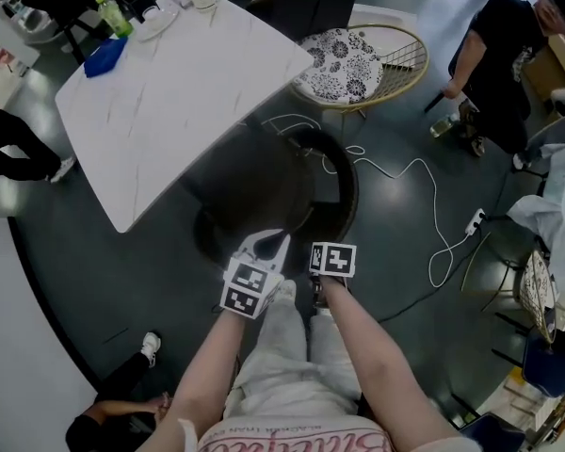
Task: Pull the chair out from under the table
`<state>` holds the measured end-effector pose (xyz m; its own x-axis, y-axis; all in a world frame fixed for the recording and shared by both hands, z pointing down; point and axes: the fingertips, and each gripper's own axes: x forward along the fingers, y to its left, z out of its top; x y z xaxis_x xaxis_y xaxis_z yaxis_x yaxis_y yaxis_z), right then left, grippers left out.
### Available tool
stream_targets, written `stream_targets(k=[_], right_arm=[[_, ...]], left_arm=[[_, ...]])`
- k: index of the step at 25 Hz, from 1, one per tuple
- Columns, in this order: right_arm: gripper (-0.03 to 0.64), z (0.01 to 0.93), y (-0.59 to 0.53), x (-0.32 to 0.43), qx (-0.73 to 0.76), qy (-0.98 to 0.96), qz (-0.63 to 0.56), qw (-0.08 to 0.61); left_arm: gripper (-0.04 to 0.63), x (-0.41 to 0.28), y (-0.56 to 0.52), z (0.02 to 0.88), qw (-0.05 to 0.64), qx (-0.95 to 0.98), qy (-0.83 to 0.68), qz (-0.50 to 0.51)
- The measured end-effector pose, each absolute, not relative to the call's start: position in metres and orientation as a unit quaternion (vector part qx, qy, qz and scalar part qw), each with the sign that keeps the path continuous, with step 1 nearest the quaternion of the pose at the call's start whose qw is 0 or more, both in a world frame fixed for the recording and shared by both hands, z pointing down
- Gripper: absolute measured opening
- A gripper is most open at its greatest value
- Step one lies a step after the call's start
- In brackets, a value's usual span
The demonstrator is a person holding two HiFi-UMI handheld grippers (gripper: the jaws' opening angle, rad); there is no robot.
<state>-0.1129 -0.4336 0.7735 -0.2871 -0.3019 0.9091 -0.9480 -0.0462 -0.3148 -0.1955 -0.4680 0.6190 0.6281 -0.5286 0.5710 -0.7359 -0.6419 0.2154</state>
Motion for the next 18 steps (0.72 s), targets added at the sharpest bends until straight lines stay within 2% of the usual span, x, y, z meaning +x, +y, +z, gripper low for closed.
stream_targets(k=[9, 18], right_arm=[[0.230, 0.769, -0.427, -0.102, 0.535, -0.607, 0.509, 0.293], [0.230, 0.770, -0.390, -0.060, 0.527, -0.615, 0.508, 0.294]], left_arm=[[0.005, -0.196, -0.448, 0.623, 0.236, 0.854, -0.400, 0.234], [0.006, -0.158, -0.404, 0.619, 0.231, 0.843, -0.430, 0.226]])
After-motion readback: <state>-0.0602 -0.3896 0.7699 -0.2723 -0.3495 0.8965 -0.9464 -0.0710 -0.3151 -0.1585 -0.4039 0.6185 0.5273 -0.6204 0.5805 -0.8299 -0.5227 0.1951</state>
